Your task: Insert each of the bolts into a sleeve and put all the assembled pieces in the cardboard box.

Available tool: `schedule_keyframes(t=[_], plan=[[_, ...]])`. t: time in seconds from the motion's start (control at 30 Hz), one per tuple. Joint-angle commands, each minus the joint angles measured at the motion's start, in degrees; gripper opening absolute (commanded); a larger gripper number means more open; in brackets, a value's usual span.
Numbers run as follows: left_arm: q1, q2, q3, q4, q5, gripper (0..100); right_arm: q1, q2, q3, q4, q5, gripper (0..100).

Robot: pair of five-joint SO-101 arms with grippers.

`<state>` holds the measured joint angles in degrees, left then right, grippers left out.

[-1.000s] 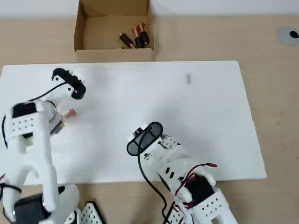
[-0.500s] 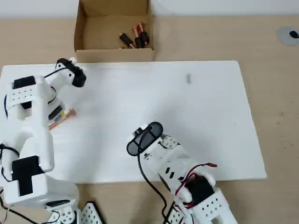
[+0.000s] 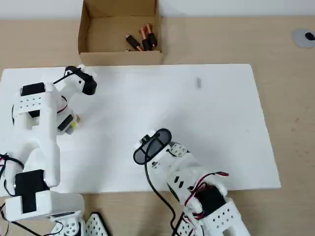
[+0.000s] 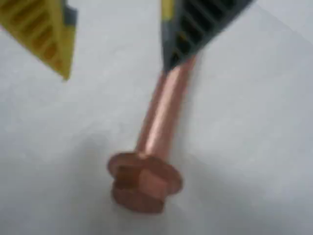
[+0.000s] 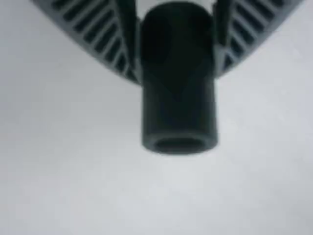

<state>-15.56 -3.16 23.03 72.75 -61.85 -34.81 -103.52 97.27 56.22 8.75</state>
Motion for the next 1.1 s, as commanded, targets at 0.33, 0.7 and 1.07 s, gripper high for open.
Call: schedule_keyframes(t=[0.33, 0.7, 1.07], plan=[[1.1, -2.3, 5.0, -10.6, -0.3, 14, -0.6, -2.5, -0.4, -1.0, 1.7, 1.2], [1.1, -1.5, 5.4, -14.6, -0.3, 14, -0.7, -2.9, -0.4, 0.1, 1.8, 1.1], [3.0, 9.0, 5.0, -17.9, -4.6, 14, -0.7, -2.9, -0.4, 0.2, 1.8, 1.1]])
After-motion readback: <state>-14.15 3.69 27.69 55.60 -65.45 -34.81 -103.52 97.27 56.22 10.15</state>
